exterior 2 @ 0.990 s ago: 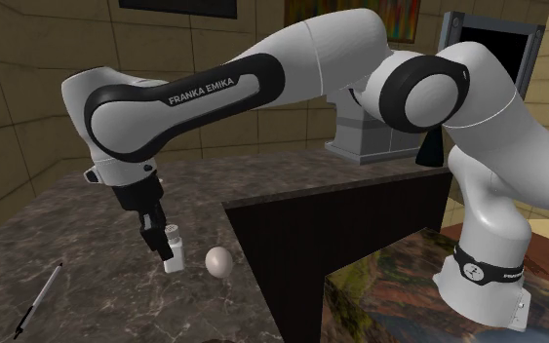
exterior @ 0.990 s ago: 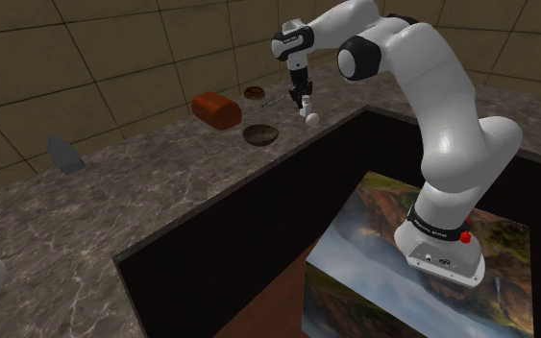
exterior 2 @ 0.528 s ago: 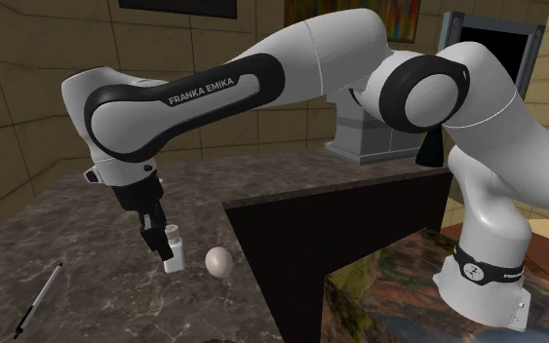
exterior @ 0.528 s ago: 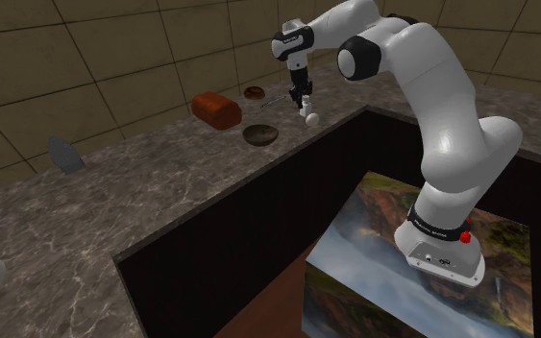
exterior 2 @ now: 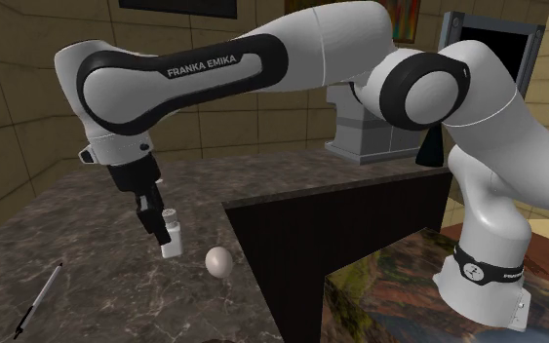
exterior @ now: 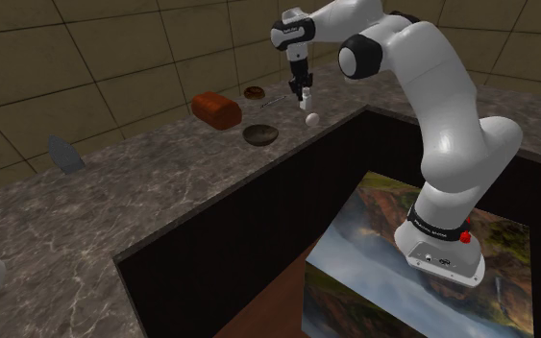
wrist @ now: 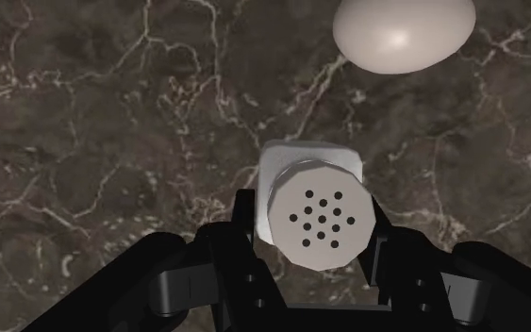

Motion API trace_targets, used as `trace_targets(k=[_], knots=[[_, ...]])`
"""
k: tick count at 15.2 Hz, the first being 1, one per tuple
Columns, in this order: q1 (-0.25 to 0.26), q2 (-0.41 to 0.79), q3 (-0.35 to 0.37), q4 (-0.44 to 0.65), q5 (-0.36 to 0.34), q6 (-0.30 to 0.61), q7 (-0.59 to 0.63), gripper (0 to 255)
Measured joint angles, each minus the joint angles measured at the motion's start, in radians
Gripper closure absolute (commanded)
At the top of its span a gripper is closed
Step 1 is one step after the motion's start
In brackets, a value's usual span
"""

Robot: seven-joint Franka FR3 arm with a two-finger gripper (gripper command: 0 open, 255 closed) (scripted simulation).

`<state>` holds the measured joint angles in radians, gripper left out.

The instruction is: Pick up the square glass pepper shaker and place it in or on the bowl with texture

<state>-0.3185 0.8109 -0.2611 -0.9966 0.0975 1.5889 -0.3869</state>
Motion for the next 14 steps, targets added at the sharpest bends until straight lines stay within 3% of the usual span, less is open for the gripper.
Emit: trace_targets(k=[6, 14], knots=[[-0.008, -0.002, -0.001, 0.080, -0.001, -0.081, -0.001, 255], [-0.039, 0.061, 0.003, 0.301, 0.005, -0.237, -0.001, 255]])
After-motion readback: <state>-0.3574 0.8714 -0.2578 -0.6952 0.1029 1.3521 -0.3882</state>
